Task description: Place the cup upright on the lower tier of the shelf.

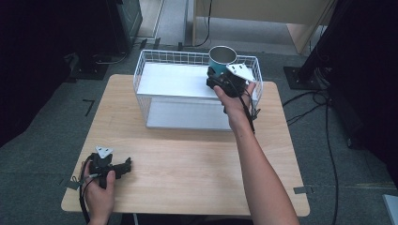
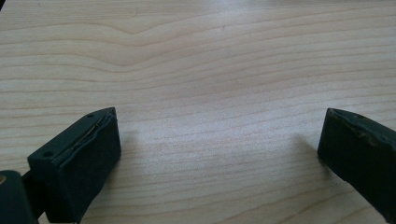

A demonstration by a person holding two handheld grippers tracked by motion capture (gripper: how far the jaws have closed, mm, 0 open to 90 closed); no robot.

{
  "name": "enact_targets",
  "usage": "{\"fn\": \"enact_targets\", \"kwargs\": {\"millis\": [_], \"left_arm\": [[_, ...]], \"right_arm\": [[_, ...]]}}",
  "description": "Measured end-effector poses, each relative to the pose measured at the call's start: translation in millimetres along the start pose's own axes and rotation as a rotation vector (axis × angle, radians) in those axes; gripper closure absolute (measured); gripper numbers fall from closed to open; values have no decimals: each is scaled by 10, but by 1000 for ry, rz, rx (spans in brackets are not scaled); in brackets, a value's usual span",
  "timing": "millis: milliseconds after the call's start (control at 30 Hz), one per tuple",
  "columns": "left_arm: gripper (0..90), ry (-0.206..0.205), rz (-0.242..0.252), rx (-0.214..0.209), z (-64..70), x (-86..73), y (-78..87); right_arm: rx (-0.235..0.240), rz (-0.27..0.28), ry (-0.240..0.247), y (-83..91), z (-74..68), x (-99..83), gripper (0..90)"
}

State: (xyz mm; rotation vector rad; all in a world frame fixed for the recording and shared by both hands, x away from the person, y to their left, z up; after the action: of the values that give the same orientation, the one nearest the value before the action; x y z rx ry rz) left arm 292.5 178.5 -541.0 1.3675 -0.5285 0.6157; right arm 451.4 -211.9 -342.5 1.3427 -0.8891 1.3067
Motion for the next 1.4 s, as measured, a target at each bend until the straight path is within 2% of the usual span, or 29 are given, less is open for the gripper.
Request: {"fn": "enact_targets", "kwargs": {"millis": [67,100,133,167,200,300,700,1033,1100,1400], "left_arm": [[0,0,0,0,0,0,0],[0,-1,0,0,0,0,0],[0,-1,0,0,0,0,0],[0,0,0,0,0,0,0],[0,0,0,0,0,0,0],[0,0,0,0,0,0,0],[0,-1,-1,0,-1,0,1],[0,0,1,1,0,1,0],[0,-1,1,1,0,1,0],[0,0,1,1,0,1,0]], "right_arm": [[5,-4,-2,3,3,0,180],[21,-8,-5,13,11,0,138],[21,-8,-5,13,11,0,138],[32,-21,-8,22,18,-4,87],[32,-21,-8,22,18,-4,87],[61,-38,-2,50,13,-16,6],[64,-35,28,235,-35,-81,0],[63,-20,23,496,-7,-180,0],[64,-21,34,587,0,-228,0],[78,-22,32,797,18,-371,0]]}}
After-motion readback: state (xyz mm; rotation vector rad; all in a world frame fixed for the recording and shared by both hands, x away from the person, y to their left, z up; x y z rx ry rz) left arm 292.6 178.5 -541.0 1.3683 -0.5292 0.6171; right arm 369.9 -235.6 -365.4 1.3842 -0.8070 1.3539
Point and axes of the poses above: each handheld gripper's, and its own axes: y roughly backward along the jaws, x roughly out of its top, z roughly to its right, the point moved 3 cm from there along -y, roughly forward along the jaws, and after that the axes turned 12 degrees about y, right-handed, at the moved point
